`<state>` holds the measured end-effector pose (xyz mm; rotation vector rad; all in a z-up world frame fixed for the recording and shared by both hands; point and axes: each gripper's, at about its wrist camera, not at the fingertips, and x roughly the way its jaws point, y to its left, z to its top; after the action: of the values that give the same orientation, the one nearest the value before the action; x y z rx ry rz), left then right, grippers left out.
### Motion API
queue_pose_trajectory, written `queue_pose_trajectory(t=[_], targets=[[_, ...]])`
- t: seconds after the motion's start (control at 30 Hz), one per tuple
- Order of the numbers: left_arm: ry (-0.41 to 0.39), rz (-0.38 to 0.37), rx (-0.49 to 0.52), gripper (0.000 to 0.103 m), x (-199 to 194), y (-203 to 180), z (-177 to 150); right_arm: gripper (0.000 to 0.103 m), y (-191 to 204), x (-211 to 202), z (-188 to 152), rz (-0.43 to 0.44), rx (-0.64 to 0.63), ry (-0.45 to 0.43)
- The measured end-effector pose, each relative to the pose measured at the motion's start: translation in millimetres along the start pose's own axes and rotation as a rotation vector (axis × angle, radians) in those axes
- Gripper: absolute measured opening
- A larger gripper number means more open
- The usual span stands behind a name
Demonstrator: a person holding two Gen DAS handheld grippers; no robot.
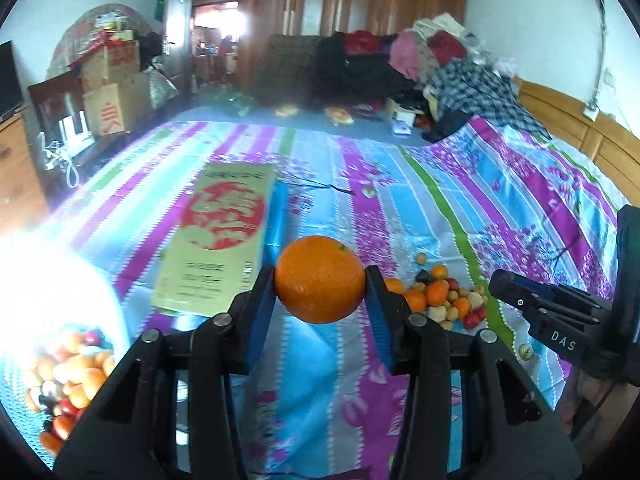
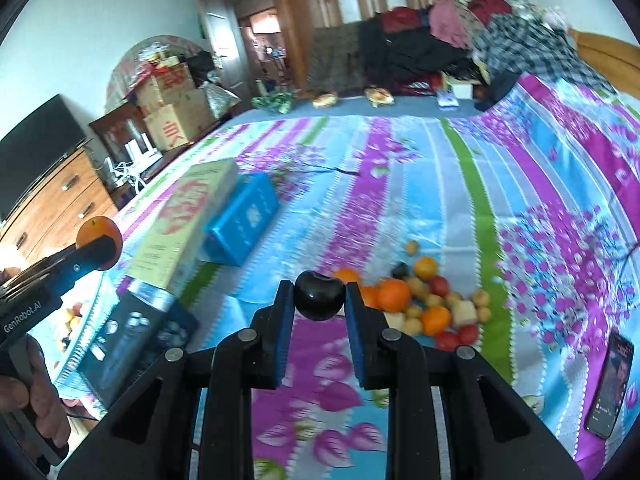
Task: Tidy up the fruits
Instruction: 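Carry the orange and the dark plum over the light-blue basket with both tools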
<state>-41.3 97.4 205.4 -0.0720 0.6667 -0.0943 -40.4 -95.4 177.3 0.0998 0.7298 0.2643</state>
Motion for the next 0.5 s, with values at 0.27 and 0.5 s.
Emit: queue_pose_trajectory(t=[0.27, 0.5], targets=[[-0.045, 0.05, -0.058, 0.045, -28, 36, 3, 0.028, 54, -7, 11, 0.062, -0.059, 0.001], [-0.071, 0.098, -0.116, 0.045, -44, 72, 3, 0.028, 100, -2, 20, 0.115, -0.106, 0.015]])
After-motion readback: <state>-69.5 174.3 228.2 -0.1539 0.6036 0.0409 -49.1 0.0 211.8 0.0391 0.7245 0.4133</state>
